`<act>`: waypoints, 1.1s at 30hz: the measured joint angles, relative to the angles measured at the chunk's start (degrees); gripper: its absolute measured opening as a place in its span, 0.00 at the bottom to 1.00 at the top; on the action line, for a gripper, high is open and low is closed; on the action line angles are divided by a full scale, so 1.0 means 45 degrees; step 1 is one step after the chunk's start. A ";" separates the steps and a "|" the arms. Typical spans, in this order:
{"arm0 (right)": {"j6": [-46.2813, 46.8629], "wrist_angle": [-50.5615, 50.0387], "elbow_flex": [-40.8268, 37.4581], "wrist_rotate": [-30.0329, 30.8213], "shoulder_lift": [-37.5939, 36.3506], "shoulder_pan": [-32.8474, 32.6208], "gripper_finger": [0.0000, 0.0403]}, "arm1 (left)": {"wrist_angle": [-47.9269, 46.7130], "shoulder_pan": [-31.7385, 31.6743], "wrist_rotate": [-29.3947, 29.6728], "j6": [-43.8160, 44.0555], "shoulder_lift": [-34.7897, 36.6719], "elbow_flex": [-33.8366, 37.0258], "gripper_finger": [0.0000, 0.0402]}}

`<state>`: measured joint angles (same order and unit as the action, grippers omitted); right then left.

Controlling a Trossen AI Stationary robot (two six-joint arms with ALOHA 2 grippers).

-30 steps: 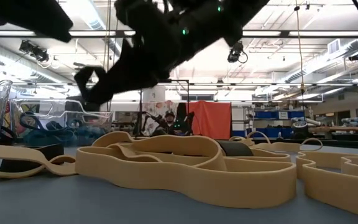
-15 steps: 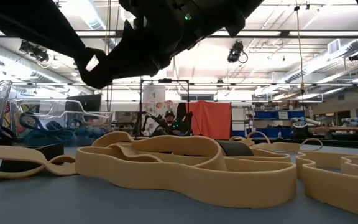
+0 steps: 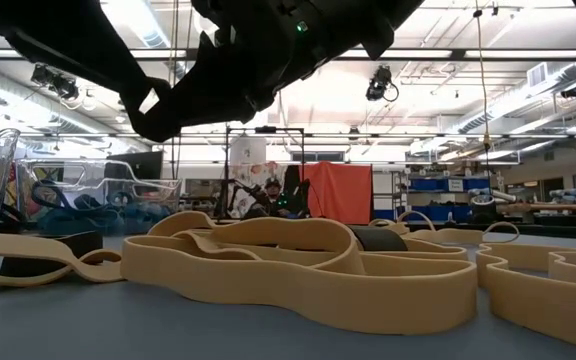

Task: Sort rubber bands into baskets
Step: Put the black rubber band into the bottom left transparent bin

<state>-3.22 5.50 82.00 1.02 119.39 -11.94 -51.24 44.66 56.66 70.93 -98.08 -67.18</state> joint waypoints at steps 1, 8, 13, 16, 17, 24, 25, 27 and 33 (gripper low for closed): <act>0.0000 -0.0004 0.0000 0.0000 0.0000 0.0000 0.05 | 0.0135 -0.0013 -0.0001 -0.0173 0.0000 0.0000 0.38; 0.0006 0.0034 0.0001 0.0000 0.0000 0.0000 0.05 | 0.1218 -0.0351 -0.0716 -0.1762 0.0000 0.0000 0.26; 0.0011 0.0022 0.0000 0.0000 0.0000 0.0000 0.05 | 0.1321 -0.0539 -0.0801 -0.2112 0.0000 0.0000 0.13; 0.0136 -0.0046 0.0005 0.0000 0.0000 0.0005 0.05 | 0.1171 -0.0549 -0.0801 -0.2180 0.0000 0.0000 0.04; 0.0165 -0.0092 0.0005 0.0000 0.0000 0.0005 0.05 | 0.1064 -0.0549 -0.0799 -0.2167 0.0000 0.0000 0.03; 0.0169 -0.0323 0.0019 0.0309 0.0000 0.0005 0.14 | 0.0597 -0.0554 -0.0833 -0.1945 0.0011 0.0000 0.02; 0.0154 -0.0354 0.0019 0.0405 0.0000 0.0004 0.17 | 0.0405 -0.0554 -0.0912 -0.1713 0.0036 0.0000 0.02; 0.0055 -0.0500 0.0028 0.0610 0.0000 -0.0015 0.22 | -0.0371 -0.0551 -0.1088 -0.0876 0.0044 -0.0069 0.01; -0.0051 -0.1374 0.0024 0.1727 -0.0015 -0.0191 0.39 | -0.3442 -0.0225 -0.1717 0.2213 0.0051 -0.0322 0.01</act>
<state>-3.45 -0.69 82.10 8.79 119.33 -12.80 -66.73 43.65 48.94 80.89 -97.85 -68.63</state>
